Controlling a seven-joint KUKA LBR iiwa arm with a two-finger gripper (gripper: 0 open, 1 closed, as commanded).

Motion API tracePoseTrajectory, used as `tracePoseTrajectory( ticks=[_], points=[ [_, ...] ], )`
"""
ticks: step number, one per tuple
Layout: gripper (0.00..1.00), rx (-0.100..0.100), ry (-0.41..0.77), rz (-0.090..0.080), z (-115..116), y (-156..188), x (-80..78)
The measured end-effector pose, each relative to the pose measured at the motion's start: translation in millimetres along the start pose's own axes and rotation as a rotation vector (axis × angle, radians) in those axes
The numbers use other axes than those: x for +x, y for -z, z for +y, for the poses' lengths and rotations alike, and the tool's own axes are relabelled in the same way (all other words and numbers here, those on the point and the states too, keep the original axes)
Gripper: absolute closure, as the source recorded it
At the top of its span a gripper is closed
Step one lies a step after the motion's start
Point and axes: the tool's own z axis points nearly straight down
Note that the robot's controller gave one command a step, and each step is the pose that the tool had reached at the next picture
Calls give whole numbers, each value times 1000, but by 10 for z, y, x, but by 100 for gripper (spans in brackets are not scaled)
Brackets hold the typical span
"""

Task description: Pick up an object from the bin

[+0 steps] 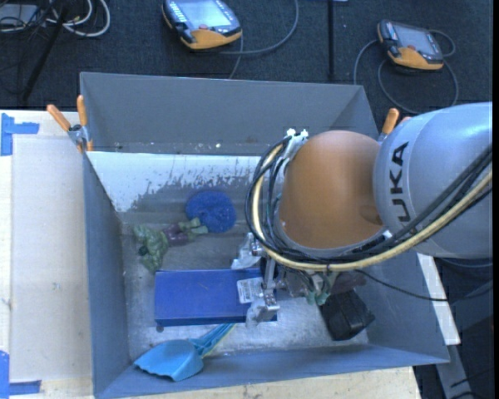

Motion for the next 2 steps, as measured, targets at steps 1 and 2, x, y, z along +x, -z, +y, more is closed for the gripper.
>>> tracePoseTrajectory(
  ticks=[1,2],
  points=[
    [100,0,0,0,0,0,0],
    [100,0,0,0,0,0,0]
  ],
)
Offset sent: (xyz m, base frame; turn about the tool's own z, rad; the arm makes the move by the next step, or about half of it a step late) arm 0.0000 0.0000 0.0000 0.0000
